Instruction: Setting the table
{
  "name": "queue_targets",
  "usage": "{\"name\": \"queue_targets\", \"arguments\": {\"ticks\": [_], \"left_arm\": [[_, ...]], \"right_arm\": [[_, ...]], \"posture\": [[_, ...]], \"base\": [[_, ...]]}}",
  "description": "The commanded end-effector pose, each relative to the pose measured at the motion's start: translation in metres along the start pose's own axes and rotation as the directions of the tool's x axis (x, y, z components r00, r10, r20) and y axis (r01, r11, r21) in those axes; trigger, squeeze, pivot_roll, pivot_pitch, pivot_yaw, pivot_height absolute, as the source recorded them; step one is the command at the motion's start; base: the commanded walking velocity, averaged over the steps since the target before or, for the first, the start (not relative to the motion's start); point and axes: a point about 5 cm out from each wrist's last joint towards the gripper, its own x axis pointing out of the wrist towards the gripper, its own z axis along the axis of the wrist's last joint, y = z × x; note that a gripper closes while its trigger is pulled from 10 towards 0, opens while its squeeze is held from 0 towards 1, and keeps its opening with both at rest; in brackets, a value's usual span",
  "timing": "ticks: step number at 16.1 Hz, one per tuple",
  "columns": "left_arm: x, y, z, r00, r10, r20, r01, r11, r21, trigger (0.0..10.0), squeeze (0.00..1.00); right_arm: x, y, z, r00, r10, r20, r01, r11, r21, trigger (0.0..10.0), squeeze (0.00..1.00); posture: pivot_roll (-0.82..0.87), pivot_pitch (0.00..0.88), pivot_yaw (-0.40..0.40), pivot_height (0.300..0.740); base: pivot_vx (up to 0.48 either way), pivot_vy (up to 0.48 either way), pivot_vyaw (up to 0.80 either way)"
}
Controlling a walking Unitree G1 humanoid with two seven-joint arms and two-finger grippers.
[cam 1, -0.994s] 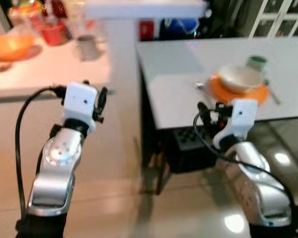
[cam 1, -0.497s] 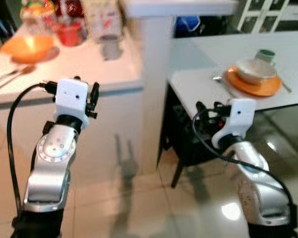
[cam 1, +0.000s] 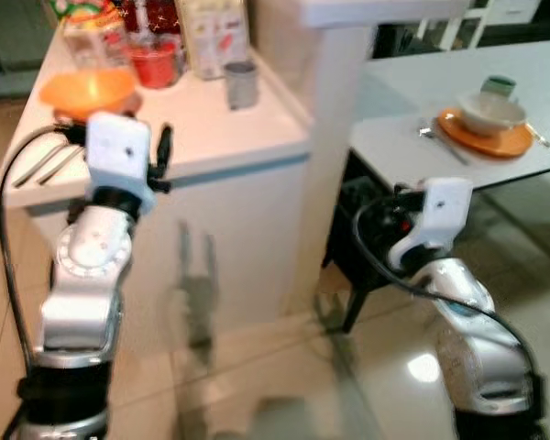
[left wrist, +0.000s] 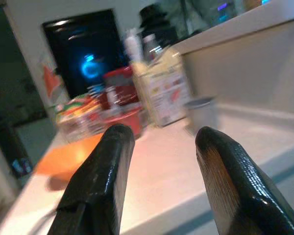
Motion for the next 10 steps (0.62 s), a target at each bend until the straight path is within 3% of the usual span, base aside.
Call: {"name": "queue_targets", "arguments": {"ticks": [1, 10], "left_arm": [[0.0039, 0.0014, 0.0021, 1.0, 0.006, 0.004, -0.006, 1.0, -0.011, 10.0, 0.0], [0.0109, 0.0001, 0.0051, 1.0, 0.004, 0.015, -0.004, 1.0, -0.019, 10.0, 0.0]], "right_arm": [[0.0, -0.0037, 0.0039, 1.0, -0.01, 0.016, 0.01, 1.0, -0.017, 10.0, 0.0], [0.0014, -0.0048, 0.0044, 0.999, -0.023, 0.023, 0.023, 1.0, -0.01, 10.0, 0.0]], "posture": [[-0.01, 0.0, 0.009, 0.74], [-0.01, 0.0, 0.017, 0.74]], "base": [[0.0, 0.48, -0.49], [0.0, 0.48, -0.49]]}}
